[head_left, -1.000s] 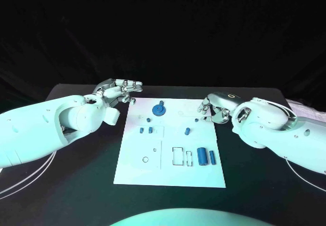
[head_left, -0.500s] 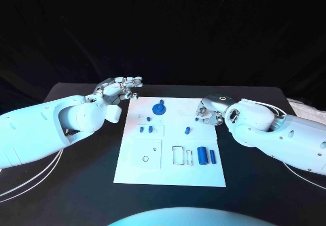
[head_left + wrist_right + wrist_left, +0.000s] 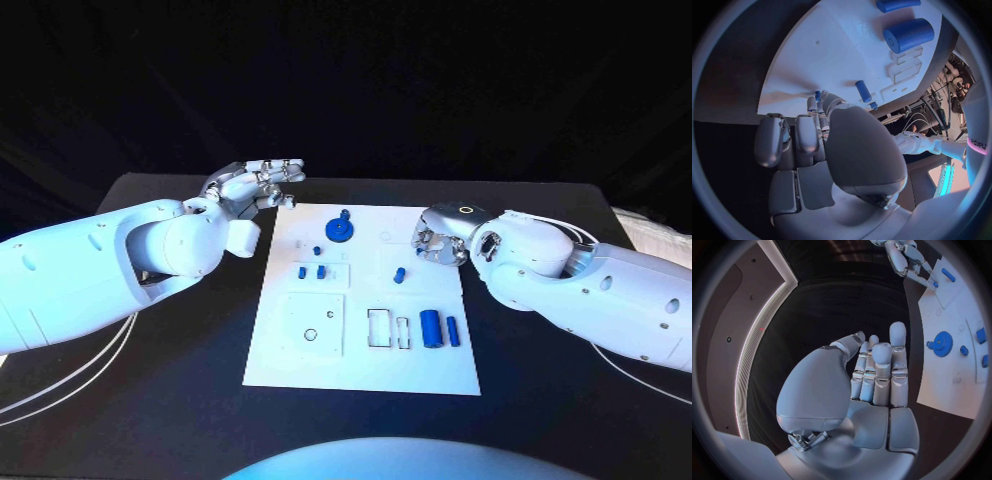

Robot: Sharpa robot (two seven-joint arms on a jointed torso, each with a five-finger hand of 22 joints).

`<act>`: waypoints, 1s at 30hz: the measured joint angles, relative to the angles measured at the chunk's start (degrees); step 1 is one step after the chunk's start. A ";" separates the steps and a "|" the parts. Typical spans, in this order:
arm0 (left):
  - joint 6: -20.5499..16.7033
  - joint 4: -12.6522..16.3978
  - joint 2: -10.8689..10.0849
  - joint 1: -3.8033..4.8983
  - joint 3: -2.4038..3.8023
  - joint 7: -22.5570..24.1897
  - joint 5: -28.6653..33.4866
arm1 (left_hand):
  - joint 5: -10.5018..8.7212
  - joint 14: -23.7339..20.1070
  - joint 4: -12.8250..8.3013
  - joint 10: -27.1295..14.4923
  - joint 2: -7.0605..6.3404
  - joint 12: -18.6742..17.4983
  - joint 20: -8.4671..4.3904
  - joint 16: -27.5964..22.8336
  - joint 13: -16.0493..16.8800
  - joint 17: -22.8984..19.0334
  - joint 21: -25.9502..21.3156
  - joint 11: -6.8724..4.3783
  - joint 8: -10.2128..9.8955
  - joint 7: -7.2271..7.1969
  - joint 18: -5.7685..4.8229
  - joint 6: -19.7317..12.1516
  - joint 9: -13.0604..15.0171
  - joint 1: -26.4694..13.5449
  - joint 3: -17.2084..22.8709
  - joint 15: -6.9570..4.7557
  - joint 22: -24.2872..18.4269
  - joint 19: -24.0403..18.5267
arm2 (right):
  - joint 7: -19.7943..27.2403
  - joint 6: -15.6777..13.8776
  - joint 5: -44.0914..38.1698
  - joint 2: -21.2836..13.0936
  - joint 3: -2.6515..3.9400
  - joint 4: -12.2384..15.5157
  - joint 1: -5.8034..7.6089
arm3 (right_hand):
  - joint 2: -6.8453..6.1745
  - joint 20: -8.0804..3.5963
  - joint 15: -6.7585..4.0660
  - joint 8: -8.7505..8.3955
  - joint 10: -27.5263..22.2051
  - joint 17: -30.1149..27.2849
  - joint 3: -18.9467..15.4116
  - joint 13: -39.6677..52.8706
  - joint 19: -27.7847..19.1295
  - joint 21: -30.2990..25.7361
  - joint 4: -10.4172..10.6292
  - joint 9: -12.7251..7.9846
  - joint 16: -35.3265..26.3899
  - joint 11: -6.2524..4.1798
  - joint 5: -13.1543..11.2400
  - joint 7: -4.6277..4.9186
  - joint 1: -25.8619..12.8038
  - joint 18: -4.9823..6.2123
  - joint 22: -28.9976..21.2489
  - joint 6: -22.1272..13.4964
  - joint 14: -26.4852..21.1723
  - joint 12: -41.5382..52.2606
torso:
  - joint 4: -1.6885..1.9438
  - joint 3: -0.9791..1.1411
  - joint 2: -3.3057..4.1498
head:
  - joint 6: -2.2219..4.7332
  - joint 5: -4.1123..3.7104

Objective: Assemble the parts on the task board

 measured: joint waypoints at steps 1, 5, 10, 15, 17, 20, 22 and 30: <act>0.00 0.00 0.00 0.00 0.00 -0.01 -0.02 | 0.00 0.00 -0.07 0.00 -0.01 0.16 0.00 0.00 0.00 -0.09 0.00 0.00 0.00 0.00 0.01 0.00 0.00 -0.01 -0.06 0.00 -0.03 0.00 | 0.05 0.01 0.04 0.03 0.00 -0.03 0.00 | 0.20 -0.06 0.00 0.00 0.01 0.00 0.20 -0.09 0.06 0.00 -0.01 0.00 0.00 -0.01 0.00 0.00 0.19 0.00 0.07 0.00 0.00 0.00 | 0.00 0.00 0.00 | -0.03 0.01; 0.00 0.02 0.00 0.00 0.00 -0.10 -0.13 | 0.00 -0.39 -0.07 -0.21 -0.01 0.32 0.00 -0.26 0.00 -0.40 0.00 0.20 0.00 0.00 0.00 0.00 0.00 -0.01 -0.07 0.03 -0.03 0.00 | 0.32 0.13 0.26 0.19 0.00 -0.26 -0.01 | 0.29 -0.06 0.00 0.00 0.56 0.17 0.73 -0.45 0.06 0.00 -0.41 0.08 0.21 -0.06 0.00 -0.02 0.28 0.00 0.43 0.43 0.00 -0.01 | -0.02 0.00 -0.01 | -0.16 0.08; 0.03 0.04 0.00 0.00 0.00 -0.20 -0.27 | 0.00 -0.43 -0.23 -0.21 0.21 0.32 0.00 -0.26 0.05 -0.68 0.00 0.21 0.00 0.20 0.00 -0.21 0.00 0.21 -0.23 0.02 -0.11 0.00 | 0.50 0.38 0.41 0.43 0.04 -0.67 -0.12 | 0.29 -0.27 0.00 0.00 1.30 0.25 1.27 -0.81 0.27 0.00 -0.96 0.19 0.35 0.03 0.00 -0.03 0.28 0.00 0.58 0.84 0.00 -0.06 | -0.02 -0.01 -0.02 | -0.34 0.12; 0.07 0.10 0.00 0.00 0.00 -0.36 -0.49 | 0.00 -0.44 -0.22 -0.60 0.21 0.32 0.00 -0.48 0.05 -0.90 0.00 0.19 0.00 0.01 0.00 -0.40 0.00 0.21 -0.22 0.03 -0.19 0.00 | 0.52 0.62 0.19 0.80 0.06 -1.21 -0.35 | 0.51 -0.27 0.00 -0.07 1.92 0.33 1.90 -1.15 0.27 0.00 -1.59 0.31 0.67 0.02 0.00 -0.11 0.06 0.00 0.67 1.33 0.00 -0.06 | -0.02 -0.01 -0.04 | -0.47 0.13; 0.09 0.12 0.01 0.00 0.00 -0.43 -0.56 | 0.00 -0.56 -0.22 -0.61 0.21 0.32 0.00 -0.48 0.05 -1.00 0.00 0.20 0.00 0.01 0.00 -0.40 0.01 0.21 -0.22 0.15 -0.19 0.00 | 0.52 0.68 -0.23 0.93 0.06 -1.33 -0.41 | 0.51 -0.27 0.00 -0.08 2.17 0.30 2.15 -1.23 0.27 0.00 -1.84 0.36 0.67 -0.20 0.00 0.09 0.06 0.00 0.67 1.54 0.00 -0.06 | -0.02 -0.01 -0.04 | -0.54 0.13; 0.13 0.16 0.01 0.00 0.00 -0.56 -0.67 | 0.00 -0.63 -0.22 -0.61 0.21 0.45 0.00 -0.48 0.05 -1.04 -0.12 0.21 0.00 0.01 0.00 -0.41 0.01 0.21 -0.22 0.21 -0.19 0.00 | 0.50 0.81 -1.18 1.13 0.01 -1.43 -0.47 | 0.51 -0.27 0.00 -0.08 2.32 0.18 2.53 -1.42 0.27 0.00 -2.22 0.36 0.67 -0.16 -0.03 0.09 0.06 0.00 0.67 1.54 0.00 -0.34 | -0.02 -0.01 -0.07 | -0.63 0.12; 0.16 0.17 0.01 0.00 0.00 -0.64 -0.75 | 0.00 -0.63 -0.22 -0.61 0.21 0.59 0.00 -0.48 0.10 -1.19 -0.23 0.21 0.00 0.13 0.00 -0.52 0.01 0.21 -0.22 0.21 -0.19 0.00 | 0.45 0.88 -1.87 1.27 -0.04 -1.49 -0.48 | 0.51 -0.27 0.00 -0.07 2.32 0.13 2.53 -1.47 0.27 0.00 -2.22 0.43 0.67 -0.16 -0.03 0.10 0.06 0.00 0.67 1.55 0.00 -0.33 | -0.02 -0.01 -0.07 | -0.68 0.09; 0.37 0.18 0.02 0.00 0.00 -1.03 -1.15 | 0.00 -1.03 -0.46 -0.92 0.20 0.59 0.00 -0.70 0.09 -1.46 -0.23 0.51 0.00 0.21 0.00 -0.62 0.01 0.21 -0.46 0.21 -0.29 0.00 | 0.28 0.77 -4.25 1.61 -0.18 -1.52 -0.68 | 0.50 -0.27 0.00 -0.06 3.26 0.03 3.41 -1.85 0.27 0.28 -3.10 0.48 0.76 -0.25 -0.46 -0.08 0.05 0.00 0.82 2.54 0.00 -0.68 | -0.02 -0.04 -0.08 | -0.90 0.09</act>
